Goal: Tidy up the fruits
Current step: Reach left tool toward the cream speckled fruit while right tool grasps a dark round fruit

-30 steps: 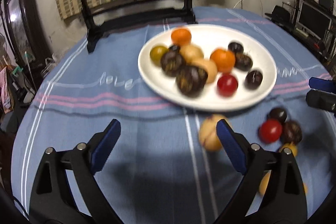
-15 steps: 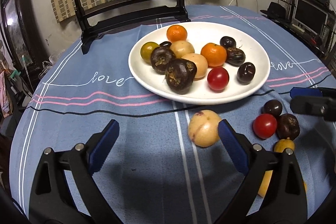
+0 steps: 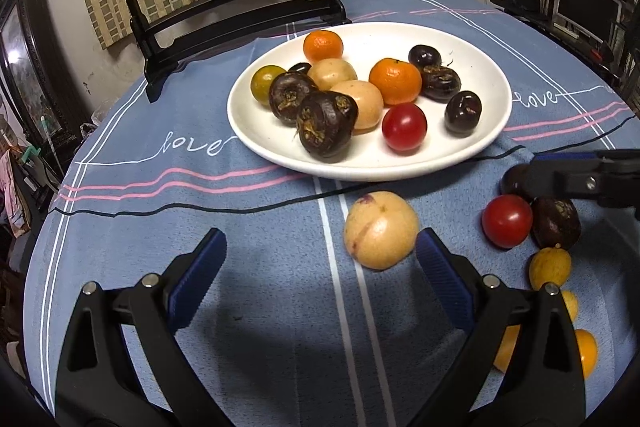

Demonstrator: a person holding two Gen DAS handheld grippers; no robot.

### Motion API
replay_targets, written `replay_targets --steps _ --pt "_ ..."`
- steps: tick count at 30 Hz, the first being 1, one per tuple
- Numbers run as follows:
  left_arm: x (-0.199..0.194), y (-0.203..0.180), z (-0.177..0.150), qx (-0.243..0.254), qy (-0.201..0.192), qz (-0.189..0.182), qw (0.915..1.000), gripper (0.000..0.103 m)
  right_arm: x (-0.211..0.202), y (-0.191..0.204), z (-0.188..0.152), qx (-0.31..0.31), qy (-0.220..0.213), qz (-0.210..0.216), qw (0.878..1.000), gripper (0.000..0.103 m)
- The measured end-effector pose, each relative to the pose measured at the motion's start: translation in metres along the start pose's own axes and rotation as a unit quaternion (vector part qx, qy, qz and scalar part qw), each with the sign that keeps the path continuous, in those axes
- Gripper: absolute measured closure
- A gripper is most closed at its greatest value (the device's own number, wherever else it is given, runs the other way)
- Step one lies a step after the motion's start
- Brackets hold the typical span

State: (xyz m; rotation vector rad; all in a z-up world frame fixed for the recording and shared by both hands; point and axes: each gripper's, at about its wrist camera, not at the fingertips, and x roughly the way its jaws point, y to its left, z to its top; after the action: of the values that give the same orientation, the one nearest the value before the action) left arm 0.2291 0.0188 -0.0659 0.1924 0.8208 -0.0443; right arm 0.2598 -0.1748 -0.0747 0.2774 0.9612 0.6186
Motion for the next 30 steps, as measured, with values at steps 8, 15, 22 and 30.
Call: replay_targets --steps 8,15,22,30 --pt "0.002 0.002 0.0 -0.004 0.005 -0.004 1.0 0.005 0.007 -0.006 -0.003 -0.026 0.013 -0.065 0.997 0.072" --pt "0.005 0.003 0.001 -0.008 0.009 -0.008 0.9999 0.003 0.017 0.017 -0.012 -0.116 -0.004 -0.13 0.985 0.073" --pt "0.013 0.003 0.003 -0.014 0.021 -0.03 0.9992 0.003 0.019 0.012 -0.01 -0.114 -0.01 -0.129 0.985 0.077" --pt "0.02 0.005 0.002 -0.031 0.04 -0.047 0.9976 0.003 0.023 0.005 0.002 -0.082 -0.01 -0.107 0.991 0.077"
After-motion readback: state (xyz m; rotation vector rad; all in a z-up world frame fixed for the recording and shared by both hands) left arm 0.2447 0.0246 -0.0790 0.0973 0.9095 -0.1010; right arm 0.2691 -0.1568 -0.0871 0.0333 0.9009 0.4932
